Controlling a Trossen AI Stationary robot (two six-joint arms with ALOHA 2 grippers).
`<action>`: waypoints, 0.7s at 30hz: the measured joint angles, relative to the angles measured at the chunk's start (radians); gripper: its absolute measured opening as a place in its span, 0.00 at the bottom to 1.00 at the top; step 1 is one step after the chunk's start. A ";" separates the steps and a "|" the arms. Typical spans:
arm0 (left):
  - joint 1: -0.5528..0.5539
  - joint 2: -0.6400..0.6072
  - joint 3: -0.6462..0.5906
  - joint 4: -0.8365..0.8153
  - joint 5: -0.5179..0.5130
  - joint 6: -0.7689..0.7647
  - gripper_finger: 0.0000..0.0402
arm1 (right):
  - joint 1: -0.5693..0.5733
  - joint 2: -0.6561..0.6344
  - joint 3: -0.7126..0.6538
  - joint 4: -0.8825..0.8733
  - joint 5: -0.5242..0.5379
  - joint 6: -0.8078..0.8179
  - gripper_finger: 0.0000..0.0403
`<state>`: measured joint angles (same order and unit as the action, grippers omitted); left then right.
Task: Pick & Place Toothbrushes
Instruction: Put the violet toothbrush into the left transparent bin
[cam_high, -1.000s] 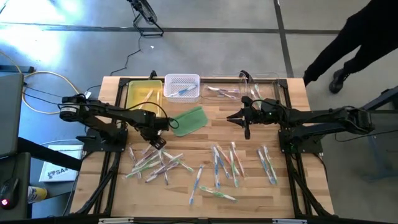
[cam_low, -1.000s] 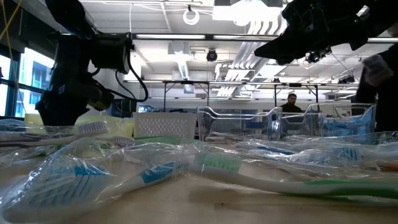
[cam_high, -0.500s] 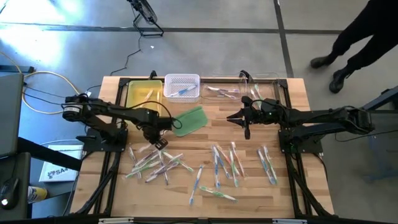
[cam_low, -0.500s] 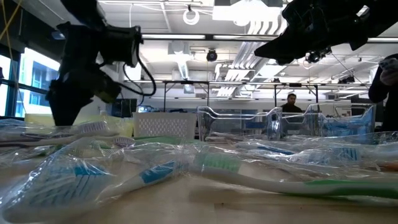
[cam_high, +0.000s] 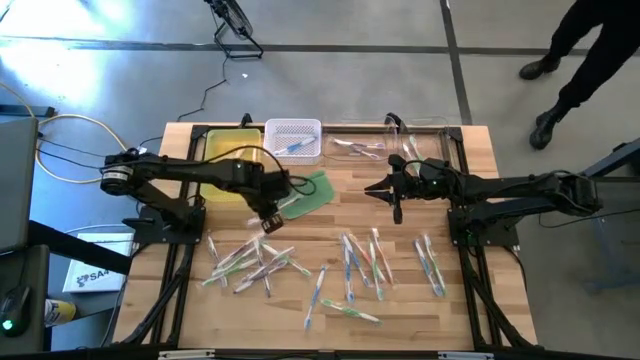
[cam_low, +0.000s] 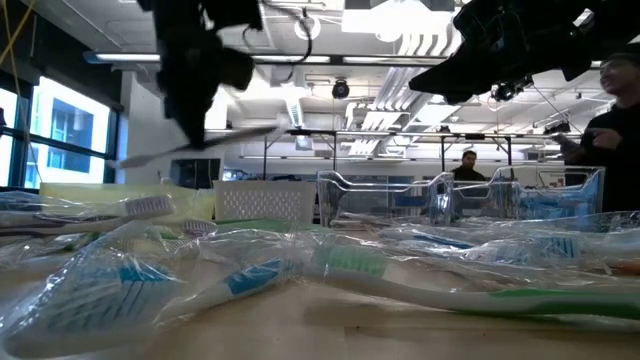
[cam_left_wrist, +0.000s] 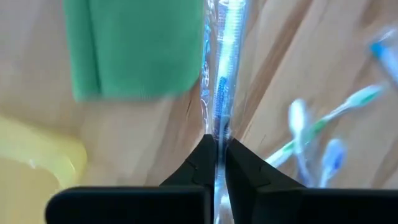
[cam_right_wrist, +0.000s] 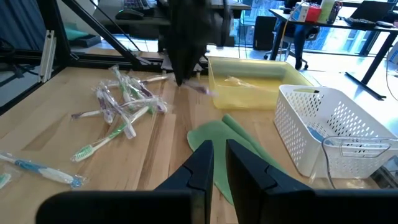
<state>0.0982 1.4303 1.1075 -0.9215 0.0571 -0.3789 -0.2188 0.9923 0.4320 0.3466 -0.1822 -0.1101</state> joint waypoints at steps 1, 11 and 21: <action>0.000 0.000 0.026 -0.001 -0.009 0.024 0.03 | 0.000 0.000 0.000 0.000 0.000 0.000 0.09; 0.011 -0.001 0.249 0.149 -0.088 0.359 0.03 | 0.000 0.000 0.000 0.098 0.000 0.075 0.09; 0.120 0.000 0.290 0.419 0.052 0.532 0.03 | 0.003 -0.001 0.000 0.379 -0.056 0.034 0.09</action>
<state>0.2181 1.4299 1.3975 -0.5029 0.1090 0.1528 -0.2155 0.9916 0.4320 0.7252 -0.2383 -0.0763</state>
